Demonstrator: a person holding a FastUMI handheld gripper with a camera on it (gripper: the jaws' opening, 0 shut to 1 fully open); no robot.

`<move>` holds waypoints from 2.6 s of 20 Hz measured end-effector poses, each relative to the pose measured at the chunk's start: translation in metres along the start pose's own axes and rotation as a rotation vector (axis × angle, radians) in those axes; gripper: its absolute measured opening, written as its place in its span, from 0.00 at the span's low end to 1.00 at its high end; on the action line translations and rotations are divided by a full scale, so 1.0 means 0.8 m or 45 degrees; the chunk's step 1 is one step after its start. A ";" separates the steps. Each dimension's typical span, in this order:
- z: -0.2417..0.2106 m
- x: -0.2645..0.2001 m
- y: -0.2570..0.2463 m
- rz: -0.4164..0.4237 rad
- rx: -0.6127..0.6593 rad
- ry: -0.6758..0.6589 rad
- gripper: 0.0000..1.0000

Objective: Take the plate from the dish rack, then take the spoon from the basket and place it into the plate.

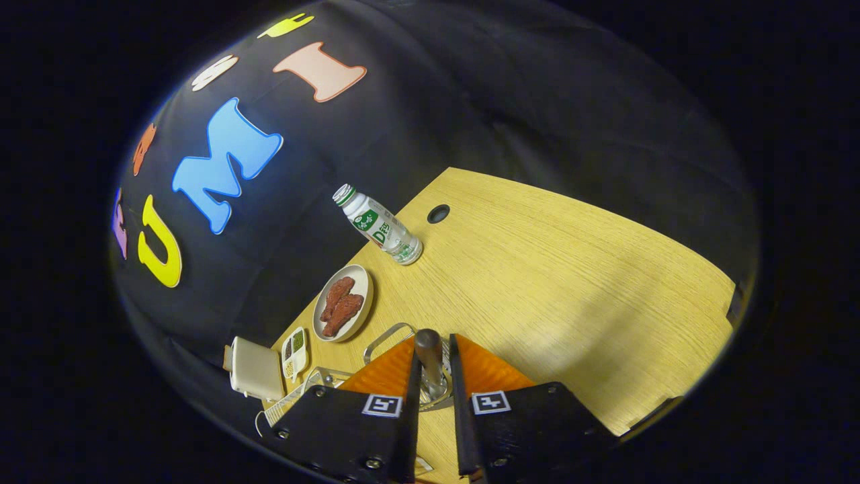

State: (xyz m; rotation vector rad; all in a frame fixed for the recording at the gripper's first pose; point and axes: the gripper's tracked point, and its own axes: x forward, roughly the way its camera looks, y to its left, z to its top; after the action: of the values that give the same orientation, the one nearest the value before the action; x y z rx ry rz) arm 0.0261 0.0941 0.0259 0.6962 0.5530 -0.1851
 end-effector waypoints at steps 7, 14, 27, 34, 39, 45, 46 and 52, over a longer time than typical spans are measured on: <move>0.020 0.003 0.005 0.017 0.010 0.003 0.12; 0.057 -0.029 0.025 0.015 -0.151 -0.059 0.12; 0.007 -0.175 0.143 0.302 -0.371 -0.036 0.12; -0.155 -0.239 0.197 0.463 -0.553 0.140 0.12; -0.261 -0.243 0.195 0.472 -0.706 0.238 0.12; -0.336 -0.223 0.176 0.437 -0.889 0.264 0.12; -0.344 -0.221 0.173 0.430 -0.913 0.263 0.12; -0.372 -0.218 0.168 0.443 -1.041 0.227 0.12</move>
State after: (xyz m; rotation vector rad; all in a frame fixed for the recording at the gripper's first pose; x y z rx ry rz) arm -0.1997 0.3869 0.0069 -0.0005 0.6064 0.4197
